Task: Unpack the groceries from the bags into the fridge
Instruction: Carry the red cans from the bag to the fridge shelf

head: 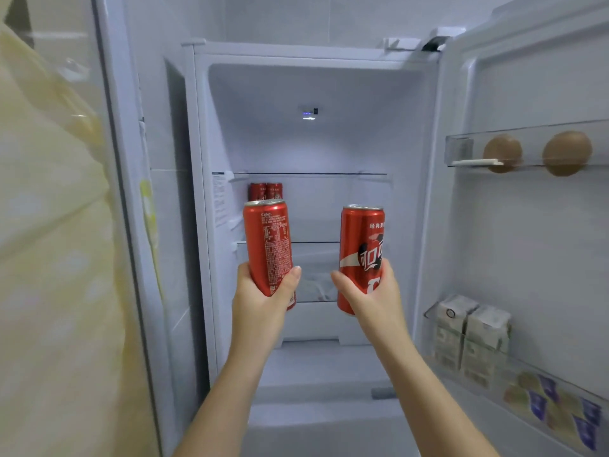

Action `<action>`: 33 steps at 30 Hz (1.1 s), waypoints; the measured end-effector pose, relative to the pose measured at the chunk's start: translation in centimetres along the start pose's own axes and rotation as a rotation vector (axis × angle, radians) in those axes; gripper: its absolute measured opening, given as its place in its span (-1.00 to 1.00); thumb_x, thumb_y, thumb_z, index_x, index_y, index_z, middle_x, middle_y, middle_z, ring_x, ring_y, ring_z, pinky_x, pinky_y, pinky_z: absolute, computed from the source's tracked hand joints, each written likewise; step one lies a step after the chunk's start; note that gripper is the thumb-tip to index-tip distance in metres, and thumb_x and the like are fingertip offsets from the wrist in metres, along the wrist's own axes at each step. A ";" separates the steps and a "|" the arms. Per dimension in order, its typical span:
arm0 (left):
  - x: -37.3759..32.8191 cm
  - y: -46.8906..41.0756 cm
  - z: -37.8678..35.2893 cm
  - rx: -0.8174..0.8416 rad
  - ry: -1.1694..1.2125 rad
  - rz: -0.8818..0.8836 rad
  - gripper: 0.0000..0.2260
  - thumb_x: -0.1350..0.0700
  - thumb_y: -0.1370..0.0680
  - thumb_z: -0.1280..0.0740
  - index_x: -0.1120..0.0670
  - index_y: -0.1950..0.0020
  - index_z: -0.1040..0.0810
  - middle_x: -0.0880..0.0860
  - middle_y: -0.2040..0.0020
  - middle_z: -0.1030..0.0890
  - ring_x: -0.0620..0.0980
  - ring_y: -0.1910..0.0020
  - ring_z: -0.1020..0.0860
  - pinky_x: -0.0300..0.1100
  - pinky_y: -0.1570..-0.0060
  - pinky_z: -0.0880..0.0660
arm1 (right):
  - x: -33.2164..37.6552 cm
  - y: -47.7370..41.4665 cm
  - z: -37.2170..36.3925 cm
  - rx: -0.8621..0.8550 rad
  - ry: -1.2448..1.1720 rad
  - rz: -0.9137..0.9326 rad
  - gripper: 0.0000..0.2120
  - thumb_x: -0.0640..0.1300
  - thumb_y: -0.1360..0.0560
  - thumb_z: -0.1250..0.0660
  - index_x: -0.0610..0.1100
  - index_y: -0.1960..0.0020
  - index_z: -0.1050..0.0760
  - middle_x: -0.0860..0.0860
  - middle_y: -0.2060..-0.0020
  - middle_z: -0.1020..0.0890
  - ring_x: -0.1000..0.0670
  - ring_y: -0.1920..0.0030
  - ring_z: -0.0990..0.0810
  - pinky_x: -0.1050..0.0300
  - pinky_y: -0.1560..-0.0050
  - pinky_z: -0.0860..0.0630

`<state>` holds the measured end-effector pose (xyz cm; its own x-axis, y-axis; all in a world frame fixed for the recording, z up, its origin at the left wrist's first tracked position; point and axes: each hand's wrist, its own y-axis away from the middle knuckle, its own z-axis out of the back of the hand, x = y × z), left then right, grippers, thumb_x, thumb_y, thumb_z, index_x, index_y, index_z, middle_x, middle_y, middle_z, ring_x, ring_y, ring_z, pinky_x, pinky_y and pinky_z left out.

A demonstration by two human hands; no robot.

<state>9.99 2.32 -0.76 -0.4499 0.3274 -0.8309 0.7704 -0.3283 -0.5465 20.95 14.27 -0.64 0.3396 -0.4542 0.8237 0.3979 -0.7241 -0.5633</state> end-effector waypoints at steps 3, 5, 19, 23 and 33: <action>2.5 -3.0 -1.3 -0.021 0.009 0.031 -0.68 -0.12 -0.46 -0.43 -0.16 -0.12 -0.38 -0.19 0.00 -0.57 -0.36 0.12 -0.58 -0.52 0.31 -0.45 | -2.9 -3.3 -1.3 0.025 -0.036 -0.018 -0.64 -0.03 -0.45 -0.47 0.19 -0.12 -0.38 0.20 0.03 -0.60 0.30 0.08 -0.60 0.35 0.18 -0.52; 4.2 -5.0 -2.1 -0.034 -0.006 0.027 -0.65 -0.09 -0.51 -0.39 -0.10 -0.20 -0.33 -0.21 -0.03 -0.53 -0.33 0.11 -0.58 -0.56 0.30 -0.43 | -4.9 -5.5 -2.2 0.061 -0.074 -0.030 -0.65 -0.03 -0.49 -0.44 0.23 -0.12 -0.34 0.26 -0.01 -0.57 0.36 0.05 -0.57 0.38 0.12 -0.49; 11.4 -19.8 -7.5 -0.053 -0.291 0.027 -0.64 -0.06 -0.53 -0.40 -0.06 -0.18 -0.29 -0.19 -0.02 -0.52 -0.37 0.16 -0.54 -0.47 0.29 -0.42 | -12.6 -20.7 -7.2 0.067 0.078 0.043 -0.41 -0.07 -0.50 -0.42 0.05 -0.42 -0.20 0.28 -0.04 -0.46 0.33 0.04 -0.52 0.44 0.17 -0.43; 12.7 -23.1 -9.0 0.001 -0.374 0.009 -0.57 -0.06 -0.52 -0.41 0.00 -0.27 -0.30 -0.12 -0.13 -0.48 -0.23 0.05 -0.51 -0.45 0.23 -0.37 | -14.2 -23.8 -8.0 0.087 0.146 0.038 -0.39 -0.10 -0.49 -0.43 0.01 -0.41 -0.18 0.24 -0.06 -0.46 0.30 0.02 -0.50 0.39 0.08 -0.45; 15.6 -27.3 -11.0 0.130 -0.450 0.057 -0.45 -0.02 -0.52 -0.43 0.08 -0.38 -0.24 0.06 -0.29 -0.46 0.02 -0.23 -0.50 -0.14 -0.12 -0.47 | -16.8 -28.1 -9.7 0.131 0.276 -0.044 -0.45 -0.07 -0.54 -0.38 -0.09 -0.39 -0.16 0.13 -0.07 -0.45 0.29 0.12 -0.48 0.46 0.41 -0.41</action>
<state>-13.10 26.13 2.40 -0.5818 -0.1019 -0.8069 0.7495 -0.4525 -0.4833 -4.19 37.22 1.98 0.0825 -0.5608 0.8238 0.5196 -0.6812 -0.5158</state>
